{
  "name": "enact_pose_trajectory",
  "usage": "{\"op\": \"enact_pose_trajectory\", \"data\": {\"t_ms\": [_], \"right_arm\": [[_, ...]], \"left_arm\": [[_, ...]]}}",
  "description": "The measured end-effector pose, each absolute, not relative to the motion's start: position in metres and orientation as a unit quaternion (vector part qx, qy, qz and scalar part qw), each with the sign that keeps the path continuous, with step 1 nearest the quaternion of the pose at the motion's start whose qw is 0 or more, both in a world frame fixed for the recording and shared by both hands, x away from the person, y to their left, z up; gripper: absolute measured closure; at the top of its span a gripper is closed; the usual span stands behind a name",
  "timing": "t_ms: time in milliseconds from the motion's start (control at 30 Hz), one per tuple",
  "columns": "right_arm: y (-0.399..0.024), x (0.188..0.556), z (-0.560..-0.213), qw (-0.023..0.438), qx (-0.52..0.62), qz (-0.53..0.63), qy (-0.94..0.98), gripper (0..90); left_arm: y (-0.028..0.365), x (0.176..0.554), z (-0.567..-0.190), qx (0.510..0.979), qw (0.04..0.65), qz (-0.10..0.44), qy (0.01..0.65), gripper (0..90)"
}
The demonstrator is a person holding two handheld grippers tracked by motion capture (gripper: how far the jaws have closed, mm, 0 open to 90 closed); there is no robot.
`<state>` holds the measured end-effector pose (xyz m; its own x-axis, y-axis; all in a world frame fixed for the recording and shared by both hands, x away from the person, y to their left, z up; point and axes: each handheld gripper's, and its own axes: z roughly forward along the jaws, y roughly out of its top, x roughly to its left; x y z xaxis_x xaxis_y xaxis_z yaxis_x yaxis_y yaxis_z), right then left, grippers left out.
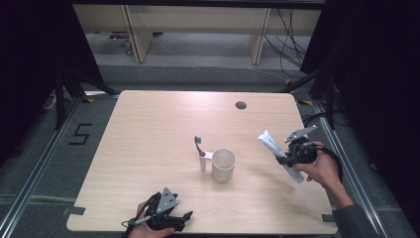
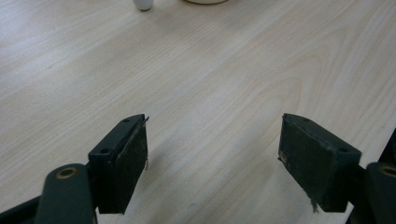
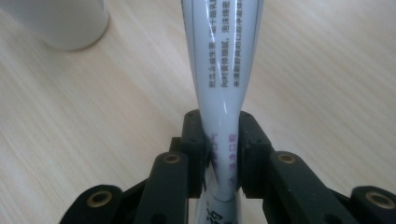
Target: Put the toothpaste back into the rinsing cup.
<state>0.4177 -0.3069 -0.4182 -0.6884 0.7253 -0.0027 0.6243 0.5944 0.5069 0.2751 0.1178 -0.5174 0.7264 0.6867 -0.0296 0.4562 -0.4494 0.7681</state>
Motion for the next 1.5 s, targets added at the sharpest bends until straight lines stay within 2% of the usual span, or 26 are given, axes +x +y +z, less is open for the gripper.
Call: {"op": "enact_pose_trajectory", "data": {"t_ms": [200, 233, 333, 500, 667, 800, 833, 933, 967, 1233, 1400, 1500], "right_arm": [[-0.301, 0.423, -0.411, 0.133, 0.382, 0.305, 0.862, 76.0], [-0.300, 0.423, -0.407, 0.119, 0.387, 0.303, 0.863, 76.0], [-0.295, 0.426, -0.404, 0.141, 0.381, 0.340, 0.848, 76.1], [-0.289, 0.429, -0.397, 0.140, 0.387, 0.381, 0.828, 76.1], [-0.281, 0.430, -0.393, 0.162, 0.370, 0.421, 0.812, 76.1], [-0.273, 0.426, -0.388, 0.159, 0.370, 0.458, 0.793, 76.1], [-0.272, 0.427, -0.387, 0.172, 0.361, 0.468, 0.788, 76.1], [-0.266, 0.425, -0.384, 0.167, 0.355, 0.493, 0.776, 76.1], [-0.263, 0.423, -0.383, 0.147, 0.362, 0.508, 0.767, 76.1], [-0.246, 0.424, -0.383, 0.154, 0.348, 0.556, 0.739, 76.2], [-0.234, 0.420, -0.383, 0.129, 0.350, 0.572, 0.731, 76.2], [-0.229, 0.420, -0.381, 0.134, 0.340, 0.573, 0.734, 76.1]], "left_arm": [[0.118, 0.275, -0.517, 0.839, 0.399, 0.145, 0.340, 23.6], [0.118, 0.275, -0.517, 0.839, 0.399, 0.145, 0.341, 23.6], [0.118, 0.275, -0.517, 0.838, 0.401, 0.144, 0.341, 23.6], [0.118, 0.276, -0.517, 0.836, 0.404, 0.144, 0.341, 23.6], [0.118, 0.276, -0.517, 0.838, 0.401, 0.149, 0.340, 23.6], [0.118, 0.276, -0.516, 0.840, 0.398, 0.149, 0.337, 23.6], [0.118, 0.276, -0.516, 0.840, 0.398, 0.149, 0.338, 23.6], [0.118, 0.275, -0.515, 0.841, 0.397, 0.148, 0.336, 23.6], [0.117, 0.276, -0.516, 0.839, 0.400, 0.148, 0.339, 23.6], [0.118, 0.276, -0.516, 0.838, 0.399, 0.148, 0.340, 23.2], [0.118, 0.276, -0.515, 0.840, 0.397, 0.150, 0.338, 22.8], [0.118, 0.276, -0.515, 0.839, 0.399, 0.149, 0.339, 22.8]]}}
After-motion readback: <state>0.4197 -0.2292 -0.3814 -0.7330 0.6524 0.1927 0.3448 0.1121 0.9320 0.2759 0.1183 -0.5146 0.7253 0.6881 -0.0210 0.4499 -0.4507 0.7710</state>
